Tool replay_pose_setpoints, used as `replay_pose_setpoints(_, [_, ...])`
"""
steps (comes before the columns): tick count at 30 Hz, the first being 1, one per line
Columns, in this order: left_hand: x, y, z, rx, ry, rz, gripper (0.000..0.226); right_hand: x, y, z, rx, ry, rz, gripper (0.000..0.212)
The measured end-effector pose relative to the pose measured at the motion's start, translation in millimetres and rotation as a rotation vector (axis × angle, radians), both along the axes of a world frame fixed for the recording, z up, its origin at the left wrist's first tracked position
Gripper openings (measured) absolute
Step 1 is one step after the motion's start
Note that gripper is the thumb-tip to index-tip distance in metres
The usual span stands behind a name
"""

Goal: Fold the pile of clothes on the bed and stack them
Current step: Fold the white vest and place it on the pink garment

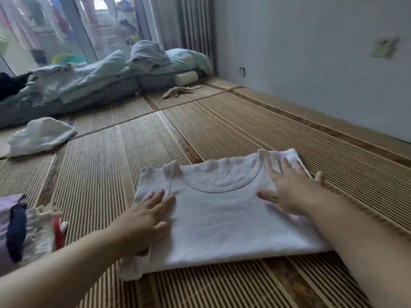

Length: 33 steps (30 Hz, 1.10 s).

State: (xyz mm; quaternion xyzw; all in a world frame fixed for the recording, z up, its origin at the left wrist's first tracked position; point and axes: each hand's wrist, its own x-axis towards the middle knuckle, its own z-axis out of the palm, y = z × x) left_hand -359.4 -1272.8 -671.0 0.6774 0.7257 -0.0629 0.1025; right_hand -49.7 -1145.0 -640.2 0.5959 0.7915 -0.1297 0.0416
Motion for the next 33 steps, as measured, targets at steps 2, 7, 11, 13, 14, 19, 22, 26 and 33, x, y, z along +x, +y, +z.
replay_pose_setpoints(2, [-8,-3,-2,-0.019,0.031,-0.023,0.071,-21,-36,-3,-0.010,0.043,0.067,0.077])
replay_pose_setpoints(7, [-15,-9,1,-0.094,0.024,-0.029,0.096,-40,-86,-32,-0.119,0.024,-0.052,0.082])
replay_pose_setpoints(11, [6,-23,-7,-0.103,-0.039,0.101,0.088,-34,-53,-41,-0.073,-0.018,0.013,0.088])
replay_pose_setpoints(13, [21,-34,-10,-0.073,-0.086,0.192,0.084,-38,-34,-45,-0.052,-0.044,0.103,0.091])
replay_pose_setpoints(14, [31,-40,-10,-0.058,-0.111,0.247,0.083,-40,-25,-45,-0.037,-0.062,0.158,0.092])
replay_pose_setpoints(19, [103,-53,-7,-0.163,-0.222,0.492,0.094,-41,30,-37,0.059,-0.111,0.464,0.095])
replay_pose_setpoints(22, [125,-64,-1,-0.310,-0.336,0.415,0.083,-42,54,-24,0.120,-0.297,0.466,0.108])
replay_pose_setpoints(26, [92,-95,5,-0.210,-0.424,0.319,0.096,-48,10,-14,0.153,-0.137,0.416,0.086])
replay_pose_setpoints(33, [7,-111,2,-0.029,-0.143,0.130,0.086,-55,-173,-29,-0.001,0.098,0.668,0.092])
